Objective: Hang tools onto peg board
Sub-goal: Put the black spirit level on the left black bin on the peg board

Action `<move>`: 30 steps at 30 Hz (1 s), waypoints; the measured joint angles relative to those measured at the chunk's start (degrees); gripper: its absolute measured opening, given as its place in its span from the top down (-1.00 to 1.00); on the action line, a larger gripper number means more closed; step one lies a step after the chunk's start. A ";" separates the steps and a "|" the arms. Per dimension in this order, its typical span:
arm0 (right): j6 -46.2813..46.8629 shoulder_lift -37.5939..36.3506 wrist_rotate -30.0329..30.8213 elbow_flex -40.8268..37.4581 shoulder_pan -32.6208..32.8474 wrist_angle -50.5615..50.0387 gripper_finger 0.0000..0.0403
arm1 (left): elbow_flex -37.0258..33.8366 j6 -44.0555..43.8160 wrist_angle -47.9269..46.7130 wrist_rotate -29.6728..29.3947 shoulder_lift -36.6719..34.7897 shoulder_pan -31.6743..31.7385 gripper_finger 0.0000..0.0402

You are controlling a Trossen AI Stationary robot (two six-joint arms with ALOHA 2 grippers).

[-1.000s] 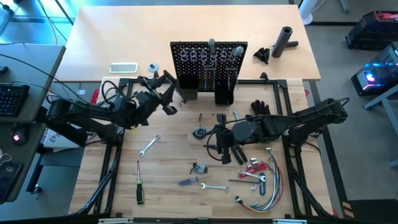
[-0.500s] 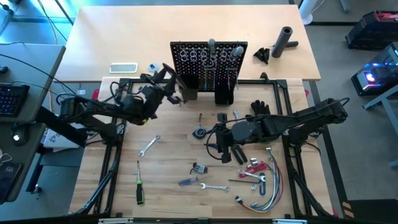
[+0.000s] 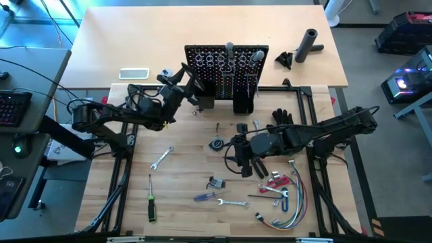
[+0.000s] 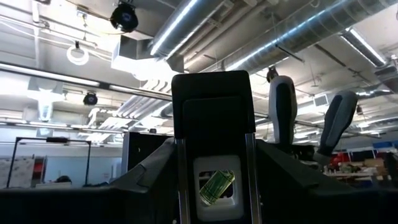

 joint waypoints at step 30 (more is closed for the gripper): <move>0.66 0.03 -0.29 0.00 -0.76 -1.19 0.10 | -0.16 1.05 -0.94 -1.11 3.63 0.86 0.17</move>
